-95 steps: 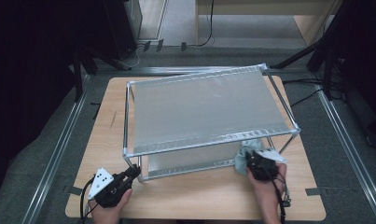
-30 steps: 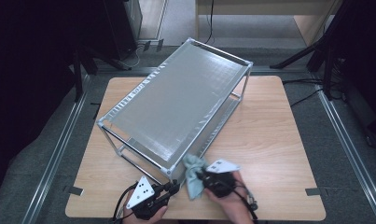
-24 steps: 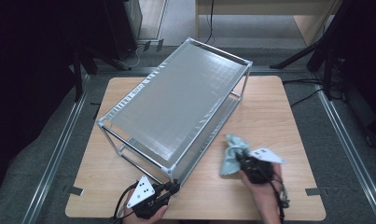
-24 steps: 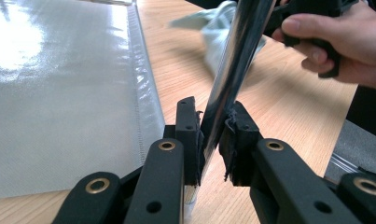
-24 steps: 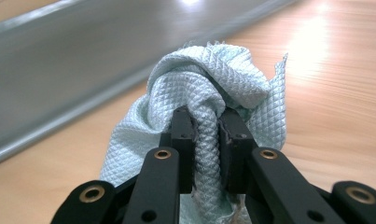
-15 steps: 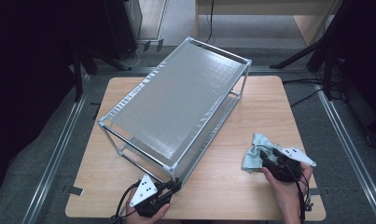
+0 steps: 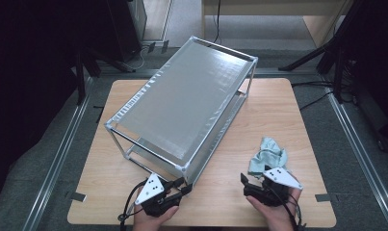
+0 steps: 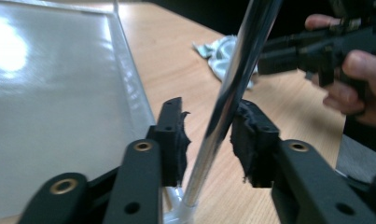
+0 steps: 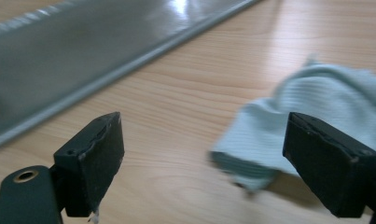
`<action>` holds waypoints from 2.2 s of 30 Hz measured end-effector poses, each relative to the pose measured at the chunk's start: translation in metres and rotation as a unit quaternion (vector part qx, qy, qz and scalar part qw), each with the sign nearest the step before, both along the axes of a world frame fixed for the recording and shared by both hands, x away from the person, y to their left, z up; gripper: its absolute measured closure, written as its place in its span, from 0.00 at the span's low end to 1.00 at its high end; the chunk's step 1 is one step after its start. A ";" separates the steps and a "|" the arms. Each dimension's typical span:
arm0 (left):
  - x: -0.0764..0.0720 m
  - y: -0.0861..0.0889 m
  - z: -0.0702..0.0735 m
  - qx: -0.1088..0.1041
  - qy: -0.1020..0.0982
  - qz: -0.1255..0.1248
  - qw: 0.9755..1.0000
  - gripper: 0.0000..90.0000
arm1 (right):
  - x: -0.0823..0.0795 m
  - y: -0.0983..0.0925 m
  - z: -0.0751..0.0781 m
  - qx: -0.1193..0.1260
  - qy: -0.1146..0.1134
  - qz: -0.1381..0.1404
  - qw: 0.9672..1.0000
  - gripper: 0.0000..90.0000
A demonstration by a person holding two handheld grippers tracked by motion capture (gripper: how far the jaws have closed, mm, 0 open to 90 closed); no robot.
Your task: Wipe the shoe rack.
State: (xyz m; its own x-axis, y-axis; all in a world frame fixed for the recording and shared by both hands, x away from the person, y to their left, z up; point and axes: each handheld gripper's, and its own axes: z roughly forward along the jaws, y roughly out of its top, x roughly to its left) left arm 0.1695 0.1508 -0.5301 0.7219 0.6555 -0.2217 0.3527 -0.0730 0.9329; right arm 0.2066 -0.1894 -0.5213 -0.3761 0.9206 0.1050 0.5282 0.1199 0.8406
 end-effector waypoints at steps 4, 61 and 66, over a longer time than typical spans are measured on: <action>-0.004 0.019 0.003 -0.002 -0.012 0.005 1.000 0.62 | -0.007 0.032 0.002 0.002 -0.002 0.047 0.999 0.06; 0.047 0.066 -0.008 0.054 0.023 0.113 0.992 0.88 | -0.015 0.014 -0.008 0.030 -0.030 0.076 0.996 0.88; 0.030 0.071 -0.008 0.051 0.025 0.101 0.993 0.88 | -0.005 0.016 -0.007 0.032 -0.026 0.067 0.997 0.88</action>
